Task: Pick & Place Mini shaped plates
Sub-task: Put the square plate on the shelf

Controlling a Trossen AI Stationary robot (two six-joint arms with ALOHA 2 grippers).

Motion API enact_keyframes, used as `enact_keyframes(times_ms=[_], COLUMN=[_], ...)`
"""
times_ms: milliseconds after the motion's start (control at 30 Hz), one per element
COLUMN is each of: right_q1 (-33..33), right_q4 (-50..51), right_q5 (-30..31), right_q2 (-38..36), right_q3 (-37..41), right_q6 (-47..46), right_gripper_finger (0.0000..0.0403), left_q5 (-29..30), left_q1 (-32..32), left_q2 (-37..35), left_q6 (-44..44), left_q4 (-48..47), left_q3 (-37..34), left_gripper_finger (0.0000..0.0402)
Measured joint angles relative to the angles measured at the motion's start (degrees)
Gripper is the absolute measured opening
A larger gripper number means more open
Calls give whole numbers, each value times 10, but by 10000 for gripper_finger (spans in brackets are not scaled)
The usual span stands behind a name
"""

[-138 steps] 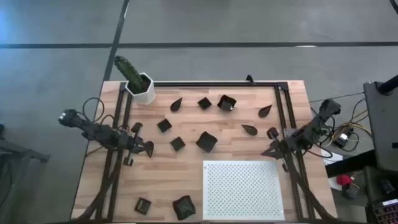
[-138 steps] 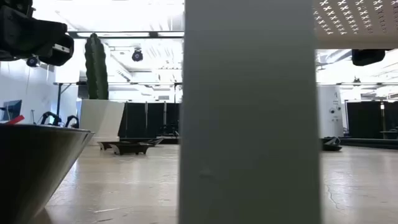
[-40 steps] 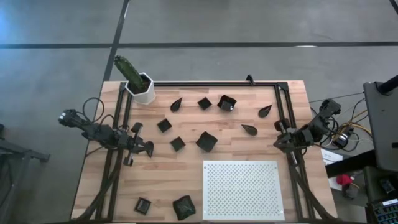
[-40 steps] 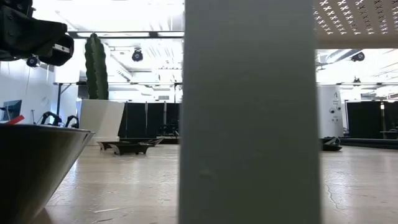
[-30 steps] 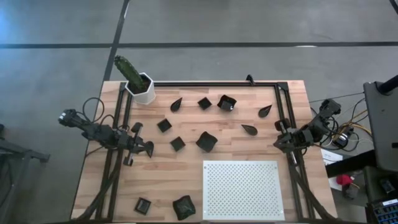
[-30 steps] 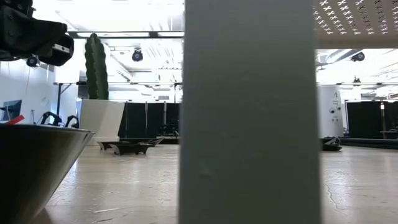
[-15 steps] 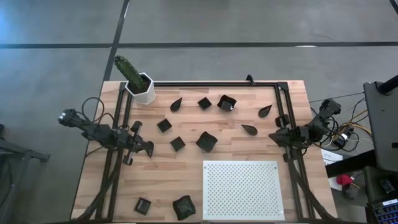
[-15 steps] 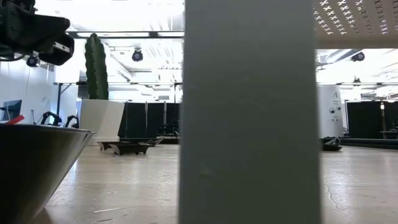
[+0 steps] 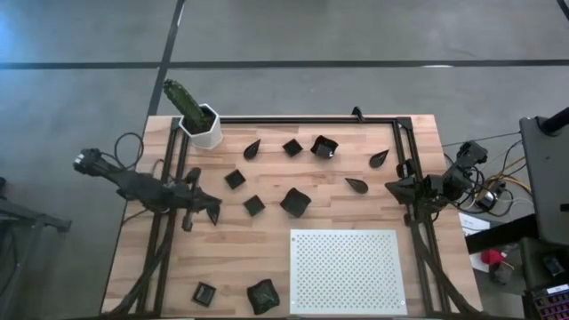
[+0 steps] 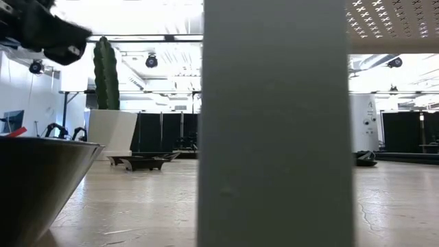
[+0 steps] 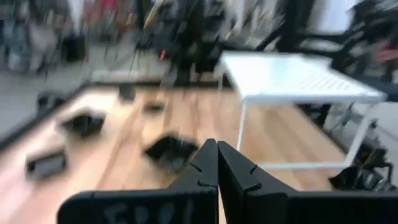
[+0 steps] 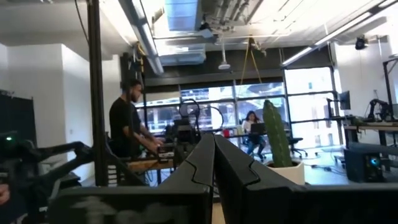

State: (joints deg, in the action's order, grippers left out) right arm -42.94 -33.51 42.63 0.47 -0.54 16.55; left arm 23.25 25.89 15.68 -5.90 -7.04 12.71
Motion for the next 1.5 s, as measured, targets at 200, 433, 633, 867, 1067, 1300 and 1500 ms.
enact_keyframes(times_ms=[200,433,633,867,1067,1300,1500], right_q1=[0,0,0,0,0,0,0], right_q4=[0,1,1,2,2,2,2], right_q5=[0,0,0,0,0,0,0], right_q2=[0,0,0,1,1,1,1], right_q3=[0,0,0,0,0,0,0], right_q6=[9,19,36,51,66,62,60], right_gripper_finger=[8,8,8,8,8,8,8], left_q5=[4,8,31,87,88,55,3], left_q1=[0,0,-2,-14,-42,-122,-222], left_q2=[82,166,228,276,300,328,362], left_q6=[-142,-351,-399,-424,-429,-472,-471], left_q4=[-132,-293,-386,-393,-394,-394,-394], left_q3=[70,171,233,258,266,266,266], left_gripper_finger=[0,0,0,21,66,91,91])
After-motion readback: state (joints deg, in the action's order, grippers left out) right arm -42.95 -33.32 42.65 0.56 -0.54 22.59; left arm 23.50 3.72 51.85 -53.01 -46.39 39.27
